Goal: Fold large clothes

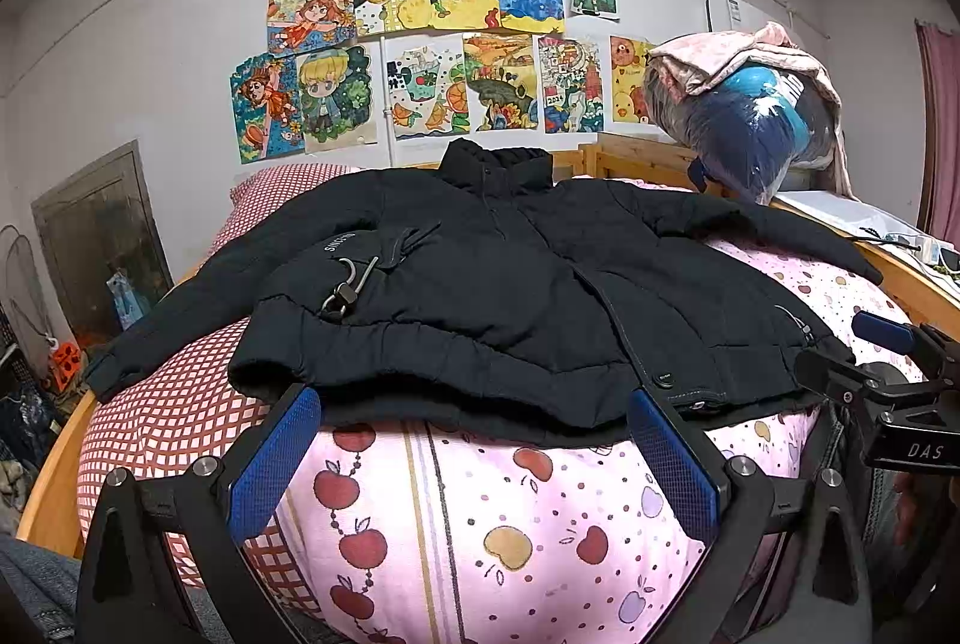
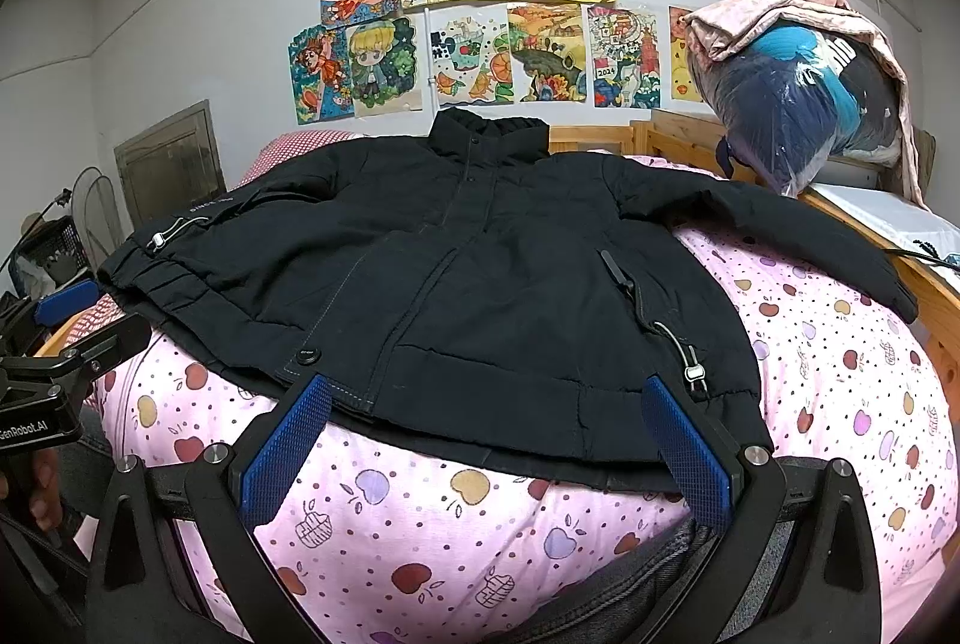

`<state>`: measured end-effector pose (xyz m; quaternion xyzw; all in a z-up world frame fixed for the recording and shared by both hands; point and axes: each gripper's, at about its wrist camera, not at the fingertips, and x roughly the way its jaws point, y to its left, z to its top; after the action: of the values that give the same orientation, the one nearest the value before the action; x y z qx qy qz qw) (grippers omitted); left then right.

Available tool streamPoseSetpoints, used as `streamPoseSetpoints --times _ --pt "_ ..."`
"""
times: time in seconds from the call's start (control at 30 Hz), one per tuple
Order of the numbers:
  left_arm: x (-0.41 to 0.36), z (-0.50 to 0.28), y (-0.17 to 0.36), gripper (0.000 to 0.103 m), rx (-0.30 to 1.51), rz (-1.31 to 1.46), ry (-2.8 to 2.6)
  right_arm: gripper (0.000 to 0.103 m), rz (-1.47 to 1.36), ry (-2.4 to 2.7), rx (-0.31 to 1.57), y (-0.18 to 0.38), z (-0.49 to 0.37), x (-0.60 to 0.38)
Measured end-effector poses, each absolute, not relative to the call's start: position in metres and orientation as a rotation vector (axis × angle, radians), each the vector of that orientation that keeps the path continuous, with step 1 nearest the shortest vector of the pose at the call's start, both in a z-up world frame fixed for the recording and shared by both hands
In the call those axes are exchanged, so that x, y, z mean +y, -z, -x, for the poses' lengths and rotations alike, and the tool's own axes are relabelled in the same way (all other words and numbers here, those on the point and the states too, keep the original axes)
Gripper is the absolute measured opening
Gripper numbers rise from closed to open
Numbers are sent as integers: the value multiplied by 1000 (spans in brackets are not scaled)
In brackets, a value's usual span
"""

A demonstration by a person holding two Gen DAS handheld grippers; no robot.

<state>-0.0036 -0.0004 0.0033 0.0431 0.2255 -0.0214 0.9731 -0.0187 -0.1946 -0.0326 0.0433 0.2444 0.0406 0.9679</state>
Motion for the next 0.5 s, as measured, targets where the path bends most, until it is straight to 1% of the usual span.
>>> streamPoseSetpoints --times 0.37,0.5 --pt "0 4 -5 103 457 -86 42 102 -88 -78 495 32 18 -193" --pt "15 7 -3 103 468 -87 35 102 -88 -79 495 32 19 -193"
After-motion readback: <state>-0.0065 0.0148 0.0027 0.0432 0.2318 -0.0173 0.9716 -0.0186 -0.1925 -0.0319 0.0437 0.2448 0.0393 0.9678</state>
